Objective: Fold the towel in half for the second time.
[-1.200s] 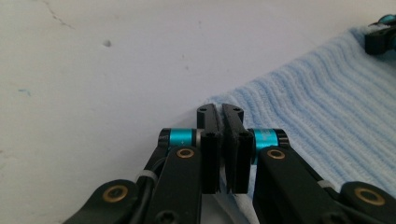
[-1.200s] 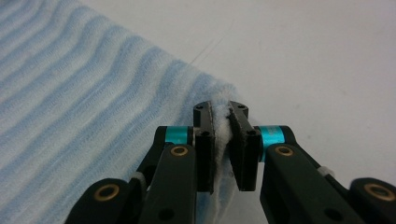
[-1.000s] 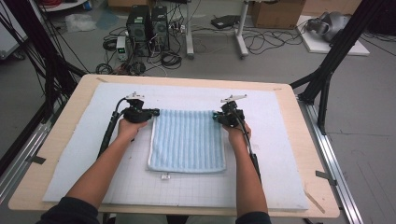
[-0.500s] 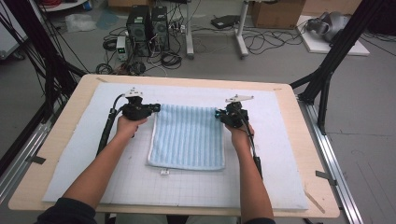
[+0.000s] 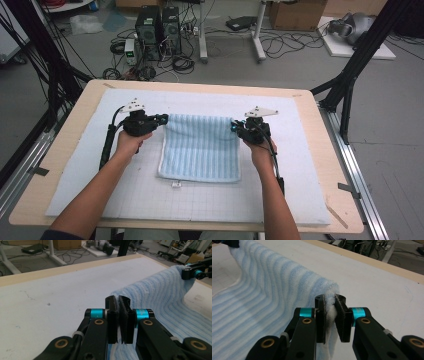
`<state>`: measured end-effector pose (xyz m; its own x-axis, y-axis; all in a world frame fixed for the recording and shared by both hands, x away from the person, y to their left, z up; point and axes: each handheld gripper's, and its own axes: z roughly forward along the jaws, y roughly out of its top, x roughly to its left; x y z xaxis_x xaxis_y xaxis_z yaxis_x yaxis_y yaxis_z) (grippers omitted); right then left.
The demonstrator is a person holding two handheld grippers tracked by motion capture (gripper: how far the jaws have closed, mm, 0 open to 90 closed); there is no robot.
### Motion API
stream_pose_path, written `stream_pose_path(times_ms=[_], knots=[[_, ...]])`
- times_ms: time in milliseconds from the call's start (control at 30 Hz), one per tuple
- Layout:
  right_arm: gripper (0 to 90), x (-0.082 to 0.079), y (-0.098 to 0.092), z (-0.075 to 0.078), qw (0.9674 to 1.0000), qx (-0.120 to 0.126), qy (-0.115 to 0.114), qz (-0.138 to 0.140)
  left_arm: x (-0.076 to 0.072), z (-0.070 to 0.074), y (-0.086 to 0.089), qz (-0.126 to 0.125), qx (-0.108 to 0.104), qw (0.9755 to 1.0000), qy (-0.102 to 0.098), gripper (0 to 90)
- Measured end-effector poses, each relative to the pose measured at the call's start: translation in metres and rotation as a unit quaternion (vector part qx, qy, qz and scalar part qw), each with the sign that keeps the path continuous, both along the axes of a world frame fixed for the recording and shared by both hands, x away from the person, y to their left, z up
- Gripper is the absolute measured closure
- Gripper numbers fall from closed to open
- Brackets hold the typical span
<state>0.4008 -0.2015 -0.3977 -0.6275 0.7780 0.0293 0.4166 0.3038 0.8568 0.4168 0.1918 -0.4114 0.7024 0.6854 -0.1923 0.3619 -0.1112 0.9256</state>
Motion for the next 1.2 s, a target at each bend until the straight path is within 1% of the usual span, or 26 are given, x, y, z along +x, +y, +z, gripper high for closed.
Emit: stream_pose_path(times_ms=[33, 100, 133, 167, 200, 267, 300, 333, 367, 400, 467, 533, 567, 600, 700, 733, 767, 833, 900, 933, 967, 1033, 1067, 1100, 1200], knots=[[80.3, -0.004, -0.001, 0.000, 1.0000, 0.001, -0.002, 0.003, -0.003, 0.000, 0.001, -0.002, 0.002, 1.0000, 0.000, 85.4], [80.3, -0.010, -0.001, 0.001, 0.9999, 0.003, -0.008, 0.008, -0.011, 0.000, 0.002, -0.005, -0.002, 0.9999, -0.011, 85.4], [80.3, -0.013, -0.001, 0.001, 0.9999, 0.003, -0.009, 0.010, -0.016, 0.000, 0.003, -0.008, -0.001, 0.9998, -0.018, 85.4], [80.3, -0.018, -0.001, 0.001, 0.9998, 0.003, -0.015, 0.013, -0.018, 0.000, 0.003, -0.011, 0.001, 0.9998, -0.018, 85.4], [80.3, -0.021, -0.001, 0.000, 0.9998, 0.005, -0.015, 0.014, -0.022, -0.001, 0.004, -0.012, -0.002, 0.9997, -0.022, 85.4], [80.2, -0.027, -0.002, -0.001, 0.9997, 0.005, -0.017, 0.019, -0.027, -0.002, 0.006, -0.015, -0.005, 0.9997, -0.020, 85.4], [79.9, -0.030, -0.002, -0.001, 0.9997, 0.002, -0.007, 0.022, -0.030, -0.003, 0.006, -0.016, -0.005, 0.9996, -0.021, 85.4], [79.9, -0.031, -0.002, -0.001, 0.9997, -0.001, -0.007, 0.024, -0.033, -0.004, 0.006, -0.020, -0.003, 0.9996, -0.020, 85.3], [80.0, -0.036, -0.001, -0.001, 0.9995, -0.003, -0.019, 0.026, -0.036, -0.004, 0.007, -0.022, -0.003, 0.9996, -0.020, 85.3], [80.0, -0.038, -0.002, -0.001, 0.9994, -0.004, -0.021, 0.028, -0.040, -0.005, 0.007, -0.021, -0.006, 0.9994, -0.025, 85.3], [80.0, -0.043, -0.003, -0.002, 0.9994, -0.004, -0.019, 0.029, -0.046, -0.007, 0.008, -0.026, -0.004, 0.9993, -0.027, 85.3], [79.9, -0.048, -0.004, -0.004, 0.9994, -0.003, -0.019, 0.029, -0.052, -0.010, 0.008, -0.028, -0.007, 0.9993, -0.025, 85.3], [80.0, -0.051, -0.004, -0.006, 0.9995, 0.000, -0.017, 0.029, -0.054, -0.010, 0.008, -0.029, -0.006, 0.9992, -0.026, 85.3], [80.0, -0.052, -0.005, -0.006, 0.9995, 0.000, -0.016, 0.028, -0.058, -0.012, 0.008, -0.030, -0.005, 0.9991, -0.028, 85.3], [80.3, -0.063, -0.006, -0.010, 0.9993, -0.002, -0.020, 0.031, -0.067, -0.015, 0.009, -0.033, -0.004, 0.9991, -0.027, 85.2], [80.3, -0.065, -0.005, -0.011, 0.9993, -0.003, -0.017, 0.032, -0.072, -0.017, 0.010, -0.035, -0.006, 0.9988, -0.033, 85.2], [80.7, -0.070, -0.005, -0.012, 0.9993, -0.009, -0.016, 0.033, -0.075, -0.018, 0.011, -0.036, -0.008, 0.9987, -0.034, 85.2], [81.0, -0.076, -0.006, -0.015, 0.9993, -0.007, -0.017, 0.034, -0.082, -0.021, 0.011, -0.038, -0.006, 0.9986, -0.036, 85.2], [81.3, -0.081, -0.007, -0.017, 0.9993, -0.008, -0.015, 0.034, -0.086, -0.022, 0.010, -0.038, -0.003, 0.9987, -0.032, 85.2], [81.3, -0.083, -0.007, -0.017, 0.9993, -0.009, -0.014, 0.033, -0.090, -0.023, 0.010, -0.040, 0.003, 0.9986, -0.034, 85.2], [81.4, -0.087, -0.008, -0.018, 0.9994, -0.009, -0.012, 0.032, -0.092, -0.024, 0.010, -0.042, 0.002, 0.9986, -0.033, 85.2], [81.6, -0.092, -0.010, -0.019, 0.9993, -0.011, -0.015, 0.032, -0.097, -0.028, 0.009, -0.044, 0.007, 0.9985, -0.030, 85.2], [81.6, -0.095, -0.010, -0.020, 0.9994, -0.008, -0.013, 0.032, -0.099, -0.029, 0.010, -0.044, 0.011, 0.9986, -0.028, 85.2], [81.7, -0.097, -0.011, -0.021, 0.9994, -0.008, -0.013, 0.032, -0.100, -0.031, 0.010, -0.042, 0.009, 0.9987, -0.026, 85.2], [81.6, -0.103, -0.011, -0.024, 0.9992, -0.015, -0.011, 0.035, -0.105, -0.034, 0.011, -0.041, 0.012, 0.9989, -0.021, 85.2]])
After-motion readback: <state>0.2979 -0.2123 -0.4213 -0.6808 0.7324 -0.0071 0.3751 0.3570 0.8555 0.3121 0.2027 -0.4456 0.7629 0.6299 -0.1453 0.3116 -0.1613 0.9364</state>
